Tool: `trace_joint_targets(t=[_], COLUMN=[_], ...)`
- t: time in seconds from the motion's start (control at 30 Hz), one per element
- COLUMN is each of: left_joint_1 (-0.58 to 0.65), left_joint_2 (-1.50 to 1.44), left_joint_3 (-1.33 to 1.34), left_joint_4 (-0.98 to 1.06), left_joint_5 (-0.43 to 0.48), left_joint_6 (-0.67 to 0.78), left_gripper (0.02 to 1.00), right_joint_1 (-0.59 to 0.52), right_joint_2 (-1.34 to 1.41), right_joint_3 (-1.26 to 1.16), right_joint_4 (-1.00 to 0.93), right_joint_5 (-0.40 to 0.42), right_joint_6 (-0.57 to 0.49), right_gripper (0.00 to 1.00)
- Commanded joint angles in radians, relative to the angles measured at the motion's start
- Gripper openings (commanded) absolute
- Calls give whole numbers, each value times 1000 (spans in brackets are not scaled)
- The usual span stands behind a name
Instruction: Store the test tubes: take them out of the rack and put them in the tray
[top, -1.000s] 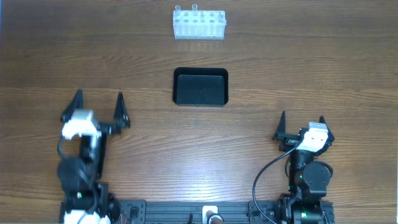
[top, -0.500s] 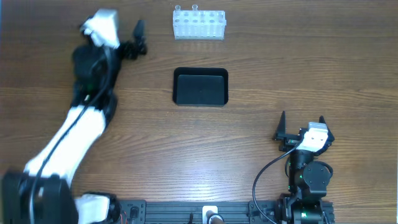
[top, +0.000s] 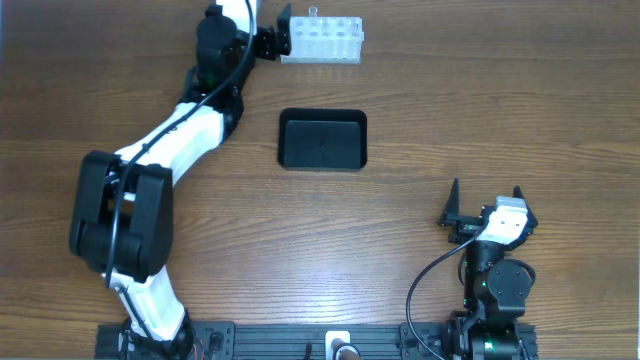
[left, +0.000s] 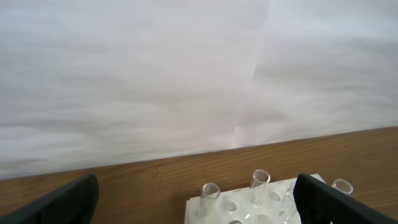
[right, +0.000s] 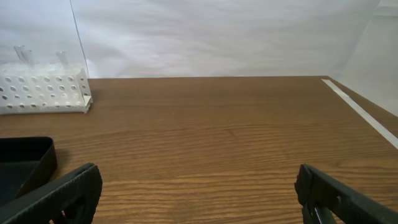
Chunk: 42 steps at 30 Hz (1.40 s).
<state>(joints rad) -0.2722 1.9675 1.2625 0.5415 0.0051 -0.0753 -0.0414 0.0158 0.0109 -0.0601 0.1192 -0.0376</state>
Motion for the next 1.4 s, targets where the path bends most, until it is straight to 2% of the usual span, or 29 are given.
trace_joint_targets(t=[0.03, 0.43, 0.8, 0.93, 1.4], left_joint_1=[-14, -27, -69, -71, -70], left_joint_2=[55, 151, 228, 258, 322], left_joint_3=[62, 171, 231, 278, 328], left_joint_4=[0, -93, -103, -167, -168], left_joint_5=[-50, -87, -192, -198, -245], left_joint_6=[-16, -35, -33, -34, -34], left_gripper=[996, 1000, 1000, 1000, 1000], right_joint_1=[5, 5, 5, 5, 5], right_joint_2=[-10, -10, -10, -10, -10], right_joint_3=[-6, -6, -6, -6, -6], right_joint_4=[-3, -3, -3, -3, -3], right_joint_5=[2, 2, 2, 2, 2], right_joint_6=[-5, -5, -5, -5, -5], right_gripper=[993, 991, 991, 993, 993])
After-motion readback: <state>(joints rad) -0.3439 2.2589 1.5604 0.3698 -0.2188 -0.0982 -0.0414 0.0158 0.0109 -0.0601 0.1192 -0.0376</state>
